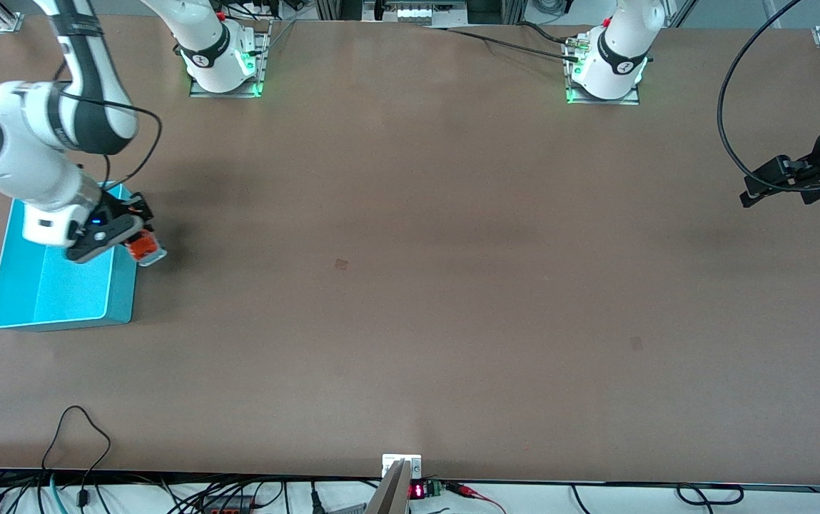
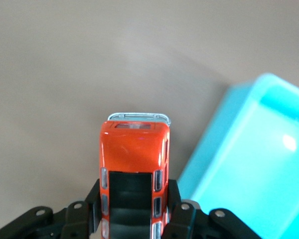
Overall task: Wind up bus and store in blue box
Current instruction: 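Lift the bus with the right gripper and lower it into the cyan box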
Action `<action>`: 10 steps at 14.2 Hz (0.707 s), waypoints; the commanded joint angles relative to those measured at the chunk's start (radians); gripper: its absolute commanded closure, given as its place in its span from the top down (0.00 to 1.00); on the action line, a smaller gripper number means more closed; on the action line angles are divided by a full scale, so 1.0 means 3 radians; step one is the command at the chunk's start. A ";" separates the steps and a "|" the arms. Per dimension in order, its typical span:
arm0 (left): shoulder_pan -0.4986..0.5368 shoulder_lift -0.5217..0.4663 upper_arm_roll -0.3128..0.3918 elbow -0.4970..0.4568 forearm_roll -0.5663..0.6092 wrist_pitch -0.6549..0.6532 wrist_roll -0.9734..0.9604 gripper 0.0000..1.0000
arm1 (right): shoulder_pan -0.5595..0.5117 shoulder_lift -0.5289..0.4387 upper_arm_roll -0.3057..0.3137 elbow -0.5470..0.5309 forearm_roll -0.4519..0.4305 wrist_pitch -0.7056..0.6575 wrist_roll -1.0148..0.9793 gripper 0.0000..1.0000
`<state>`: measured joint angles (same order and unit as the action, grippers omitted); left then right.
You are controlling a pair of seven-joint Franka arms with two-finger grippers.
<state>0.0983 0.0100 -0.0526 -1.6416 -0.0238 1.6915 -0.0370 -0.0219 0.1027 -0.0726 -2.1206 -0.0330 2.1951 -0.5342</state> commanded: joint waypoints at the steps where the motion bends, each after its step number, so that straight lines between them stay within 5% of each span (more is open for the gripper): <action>1: 0.0035 -0.0008 -0.0024 -0.0015 -0.0023 0.0043 0.0057 1.00 | -0.0187 -0.0025 -0.0029 0.0130 0.0033 -0.0219 0.0526 0.00; 10: -0.0005 -0.0038 -0.0039 -0.0014 -0.0049 0.0017 0.0113 1.00 | -0.0898 0.0669 -0.0070 0.0314 -0.0202 0.0245 0.0605 0.00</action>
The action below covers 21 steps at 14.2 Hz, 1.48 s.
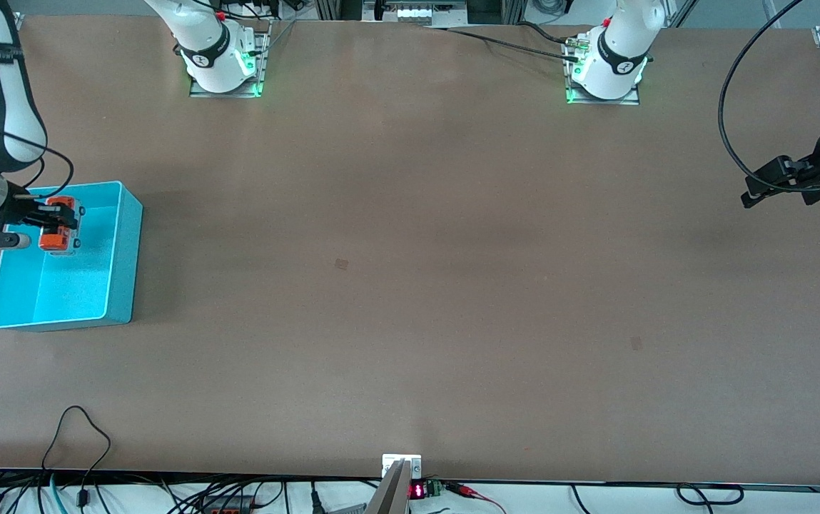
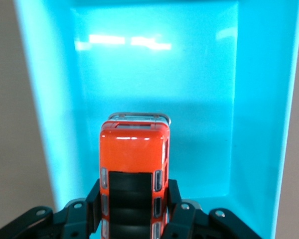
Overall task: Wind up bus and store in blue box
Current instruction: 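Lift the bus with the right gripper and lower it into the cyan box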
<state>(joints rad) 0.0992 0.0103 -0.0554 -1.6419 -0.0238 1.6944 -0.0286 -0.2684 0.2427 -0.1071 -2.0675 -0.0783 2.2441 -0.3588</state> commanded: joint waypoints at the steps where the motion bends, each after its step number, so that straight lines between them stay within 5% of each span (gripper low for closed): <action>1: -0.0009 -0.0039 -0.0081 -0.0014 -0.0033 0.0002 0.0085 1.00 | -0.0087 0.0305 0.0045 0.0137 -0.0051 0.0178 0.0020 0.00; 5: 0.0007 -0.0024 -0.0168 -0.0003 -0.0023 0.0028 0.0085 1.00 | -0.0159 0.0566 0.0045 0.0132 -0.0046 0.0348 0.0025 0.02; 9: 0.0032 -0.0024 -0.0163 -0.0003 -0.0028 0.0023 0.0085 1.00 | -0.0184 0.0689 0.0045 0.0137 -0.0046 0.0420 0.0020 0.24; 10: 0.0032 -0.0024 -0.0163 -0.0003 -0.0028 0.0023 0.0085 1.00 | -0.0184 0.0689 0.0045 0.0137 -0.0046 0.0420 0.0020 0.39; 11: 0.0027 -0.0024 -0.0153 -0.0003 -0.0033 0.0018 0.0080 1.00 | -0.0179 0.0689 0.0045 0.0137 -0.0046 0.0420 0.0025 0.77; 12: -0.0013 -0.0024 -0.0107 0.0002 -0.0038 0.0013 0.0080 1.00 | -0.0184 0.0689 0.0045 0.0137 -0.0025 0.0420 0.0025 1.00; 18: -0.0162 -0.0019 0.0088 0.0002 -0.0054 0.0028 0.0075 1.00 | -0.0159 0.0572 0.0050 0.0254 -0.0035 0.0344 -0.0031 1.00; 21: -0.0162 -0.0029 0.0072 -0.0003 -0.0044 0.0023 0.0080 1.00 | -0.0113 0.0464 0.0086 0.0692 -0.0005 -0.0323 -0.0205 1.00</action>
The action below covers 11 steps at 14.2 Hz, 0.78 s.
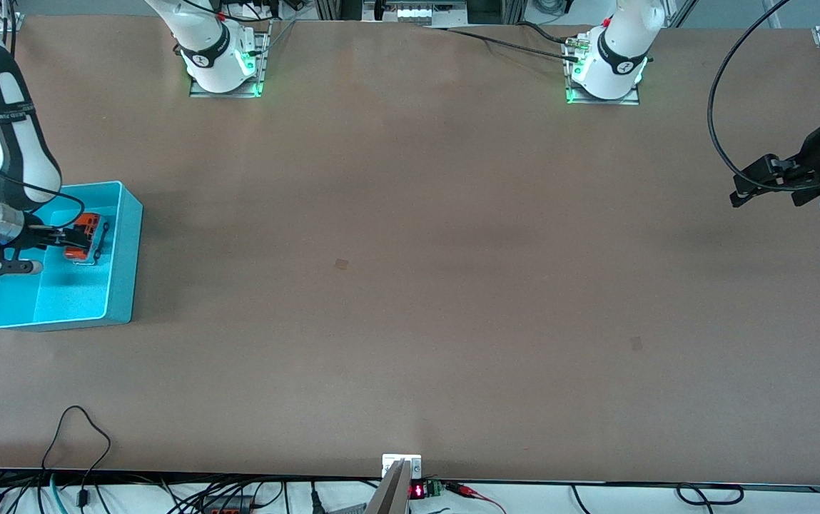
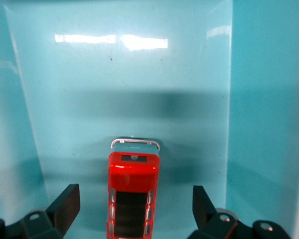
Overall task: Wind up bus and store in blue box
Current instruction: 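Open the right gripper to release the bus in the box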
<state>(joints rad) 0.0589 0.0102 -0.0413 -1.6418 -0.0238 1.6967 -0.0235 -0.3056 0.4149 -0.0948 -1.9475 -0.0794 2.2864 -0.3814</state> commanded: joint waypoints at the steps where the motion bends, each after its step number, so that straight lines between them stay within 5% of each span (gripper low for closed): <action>1: -0.0022 -0.0034 0.0020 -0.0009 -0.0043 0.0015 0.0063 1.00 | 0.0067 -0.0110 0.0070 0.0588 0.0009 -0.0858 -0.0145 1.00; 6: -0.0007 -0.0044 0.0020 -0.0014 -0.0043 -0.0082 0.0012 1.00 | 0.0547 -0.0105 0.0076 0.1822 0.0157 -0.2266 -0.0028 1.00; 11: -0.0007 -0.0044 0.0020 -0.0014 -0.0049 -0.0082 0.0012 1.00 | 0.0905 -0.0441 0.0086 0.1997 0.0316 -0.2997 0.1005 1.00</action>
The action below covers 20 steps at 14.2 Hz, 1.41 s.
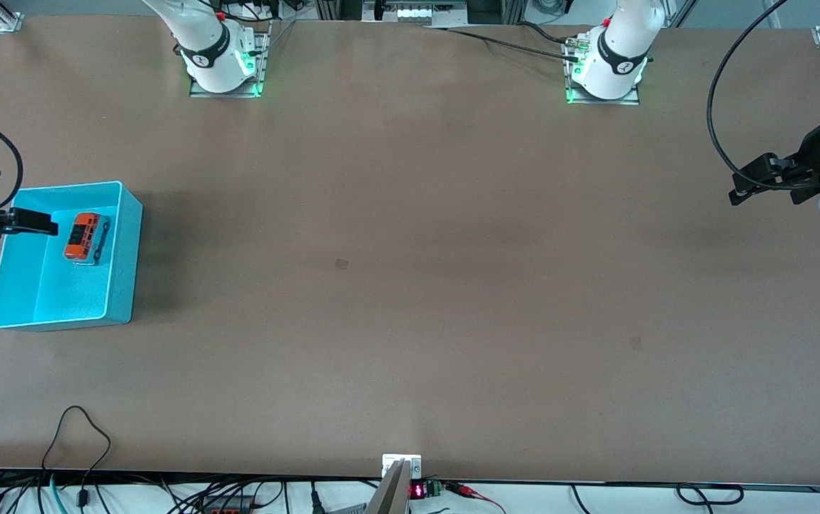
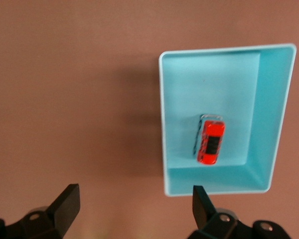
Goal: Wind up bus and store in blue box
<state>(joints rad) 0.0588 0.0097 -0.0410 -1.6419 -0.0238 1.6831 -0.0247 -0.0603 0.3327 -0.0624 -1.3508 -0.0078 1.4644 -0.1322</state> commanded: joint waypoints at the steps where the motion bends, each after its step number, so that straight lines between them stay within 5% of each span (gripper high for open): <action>1: -0.0007 -0.0043 0.0019 -0.0014 -0.0049 -0.0037 0.0016 1.00 | 0.0099 -0.0274 -0.0017 -0.0027 0.0082 -0.0320 0.0150 1.00; 7: -0.0007 -0.0043 0.0019 -0.0014 -0.0049 -0.0052 0.0016 1.00 | 0.0119 -0.0848 -0.0017 -0.0722 0.0190 -0.0014 0.0435 1.00; 20: 0.0008 -0.0043 0.0019 -0.0014 -0.0038 -0.0037 0.0016 1.00 | 0.0452 -0.0756 0.0034 -0.0534 0.0123 0.0002 0.0615 1.00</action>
<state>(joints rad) 0.0604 0.0096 -0.0394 -1.6419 -0.0238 1.6739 -0.0248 0.0684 0.0988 -0.0481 -1.5291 0.0315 1.4652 0.0359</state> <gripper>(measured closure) 0.000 0.000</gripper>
